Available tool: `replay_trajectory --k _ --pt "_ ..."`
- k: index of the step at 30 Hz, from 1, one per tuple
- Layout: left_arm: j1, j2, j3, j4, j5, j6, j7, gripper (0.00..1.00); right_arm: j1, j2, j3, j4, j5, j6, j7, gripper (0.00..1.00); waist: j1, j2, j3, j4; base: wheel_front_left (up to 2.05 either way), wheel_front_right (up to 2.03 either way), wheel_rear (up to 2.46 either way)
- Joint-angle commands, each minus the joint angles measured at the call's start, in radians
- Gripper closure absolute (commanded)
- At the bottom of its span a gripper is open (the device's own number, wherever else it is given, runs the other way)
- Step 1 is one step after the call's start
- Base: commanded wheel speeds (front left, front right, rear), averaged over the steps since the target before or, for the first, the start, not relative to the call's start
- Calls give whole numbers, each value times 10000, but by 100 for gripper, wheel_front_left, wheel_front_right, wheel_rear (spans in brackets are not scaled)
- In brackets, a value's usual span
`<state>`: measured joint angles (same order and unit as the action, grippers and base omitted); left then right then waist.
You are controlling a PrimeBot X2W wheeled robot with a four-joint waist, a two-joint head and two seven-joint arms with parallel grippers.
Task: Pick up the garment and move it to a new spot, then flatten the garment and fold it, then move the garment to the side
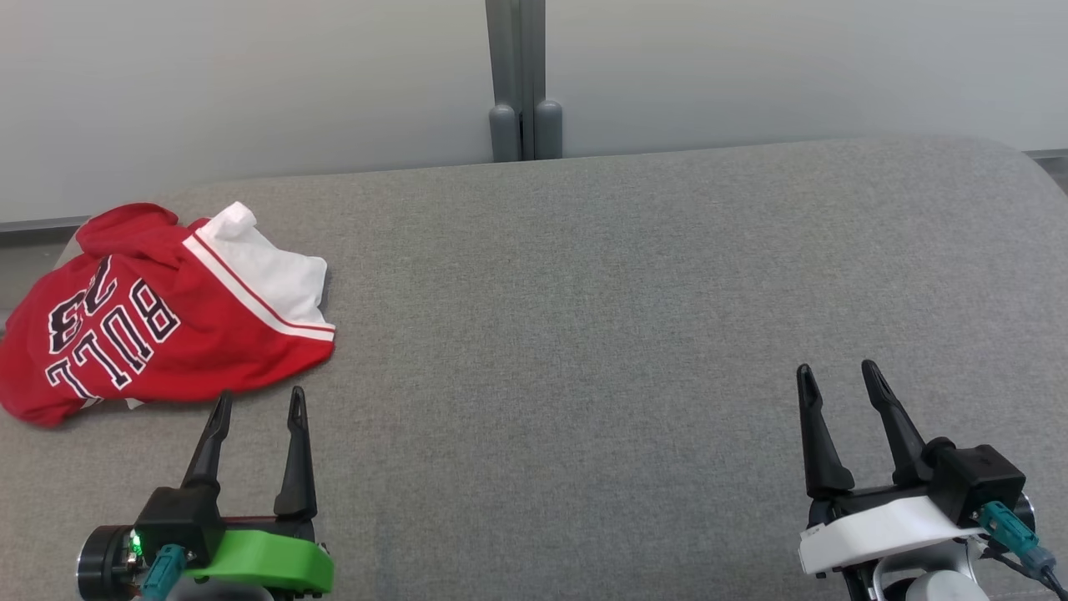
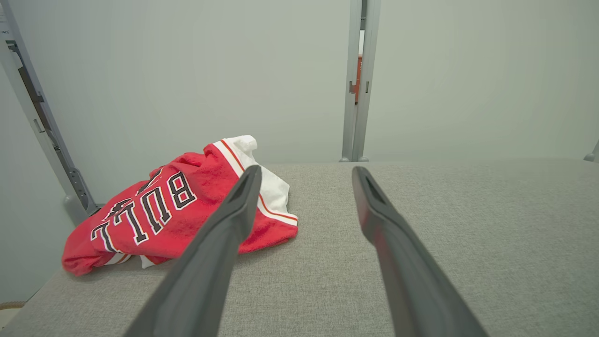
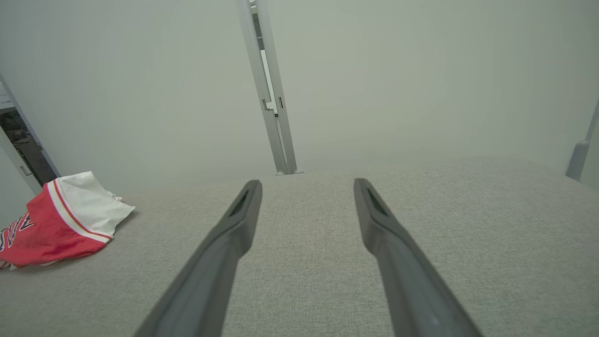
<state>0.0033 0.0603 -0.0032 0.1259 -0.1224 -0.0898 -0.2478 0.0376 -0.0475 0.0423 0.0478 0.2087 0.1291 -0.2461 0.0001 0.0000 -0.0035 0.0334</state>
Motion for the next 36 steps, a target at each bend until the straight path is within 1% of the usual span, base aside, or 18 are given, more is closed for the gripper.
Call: replay_trajectory --k 1,8,18,36 --pt "71 81 -16 -3 200 -38 -82 0 128 -46 13 -86 -227 28 -97 0 -1 0 2 8 0 0 0" --pt "50 74 -1 142 546 -73 -197 0 178 -49 68 -66 -602 27 -223 0 -1 0 -3 41 0 0 0" --pt "28 24 108 339 32 -151 -172 0 150 -46 55 163 -349 18 -198 0 -1 0 -24 59 0 0 0" --pt "-36 102 19 478 -103 -86 -172 0 88 -46 96 500 -185 18 -198 0 -1 0 5 115 0 0 0"
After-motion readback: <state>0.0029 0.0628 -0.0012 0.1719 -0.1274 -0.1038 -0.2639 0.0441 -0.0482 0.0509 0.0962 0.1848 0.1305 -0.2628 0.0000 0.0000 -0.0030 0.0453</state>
